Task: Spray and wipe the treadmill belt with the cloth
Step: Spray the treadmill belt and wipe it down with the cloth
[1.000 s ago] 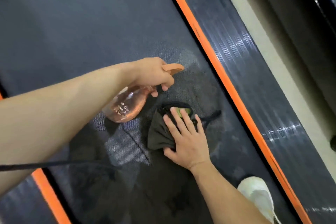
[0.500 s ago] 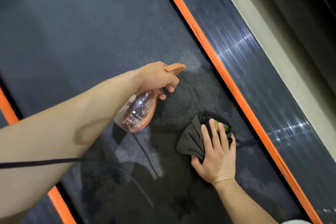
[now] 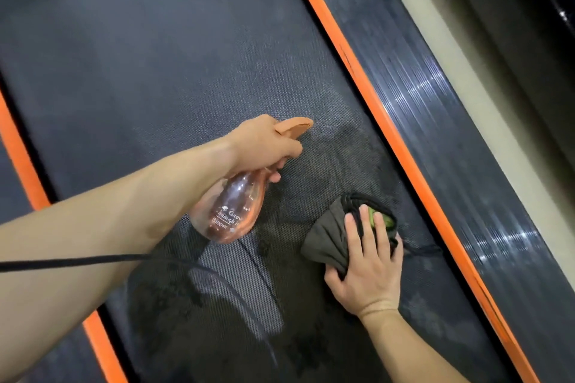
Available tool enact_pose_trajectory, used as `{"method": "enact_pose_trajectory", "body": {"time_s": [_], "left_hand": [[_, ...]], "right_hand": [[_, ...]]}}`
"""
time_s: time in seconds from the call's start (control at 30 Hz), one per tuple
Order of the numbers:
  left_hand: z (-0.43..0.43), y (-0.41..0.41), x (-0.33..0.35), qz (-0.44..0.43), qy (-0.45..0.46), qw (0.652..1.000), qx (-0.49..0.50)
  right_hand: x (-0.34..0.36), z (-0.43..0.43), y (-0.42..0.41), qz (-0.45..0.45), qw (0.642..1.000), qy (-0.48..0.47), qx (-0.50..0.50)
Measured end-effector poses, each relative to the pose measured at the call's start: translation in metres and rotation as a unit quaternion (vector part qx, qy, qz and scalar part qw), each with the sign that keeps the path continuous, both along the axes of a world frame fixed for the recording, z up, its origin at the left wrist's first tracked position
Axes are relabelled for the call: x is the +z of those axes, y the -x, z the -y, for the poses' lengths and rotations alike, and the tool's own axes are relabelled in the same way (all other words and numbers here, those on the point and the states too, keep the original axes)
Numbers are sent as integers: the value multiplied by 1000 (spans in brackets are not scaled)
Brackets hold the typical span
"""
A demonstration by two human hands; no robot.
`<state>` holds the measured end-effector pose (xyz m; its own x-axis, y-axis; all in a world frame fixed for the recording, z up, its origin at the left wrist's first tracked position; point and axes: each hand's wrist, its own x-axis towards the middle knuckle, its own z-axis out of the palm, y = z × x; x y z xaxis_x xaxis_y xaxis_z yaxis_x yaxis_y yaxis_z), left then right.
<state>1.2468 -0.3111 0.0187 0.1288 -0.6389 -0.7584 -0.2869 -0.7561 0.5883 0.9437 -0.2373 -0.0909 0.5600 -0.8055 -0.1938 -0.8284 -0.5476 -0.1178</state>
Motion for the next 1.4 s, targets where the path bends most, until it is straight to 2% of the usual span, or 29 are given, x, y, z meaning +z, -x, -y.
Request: {"method": "enact_pose_trajectory", "body": {"time_s": [0.33,0.5,0.6,0.7,0.77,0.87,0.93,1.03,1.17,1.27,1.4], "left_hand": [[-23,25,8,-39,-33,999,-14],[-30,37,12,-71,-55,996,-3],[-31,37,15,-43,-43,998,26],[-31,29,15,-1,-15,996,82],[-34,21,13,34,-5,994,100],[-37,10,11,58,0,992,116],[-40,6,12,67,1,992,112],[-42,5,13,51,-7,993,111],[-42,10,12,33,-13,995,90],[-43,17,7,26,-15,997,66],[-46,21,-2,30,-18,998,47]], "right_hand": [[5,-17,4,-9,999,-23,-35],[14,-43,21,-18,998,-54,13],[16,1,3,19,994,-65,84],[10,81,-52,44,989,-44,134],[6,137,-103,47,988,-30,142],[7,184,-158,7,993,-34,115],[8,174,-155,7,996,-17,92],[13,112,-89,35,998,-5,50],[16,48,-9,-4,998,-34,58],[11,67,-27,-5,997,-38,67],[7,129,-111,35,996,-33,73]]}}
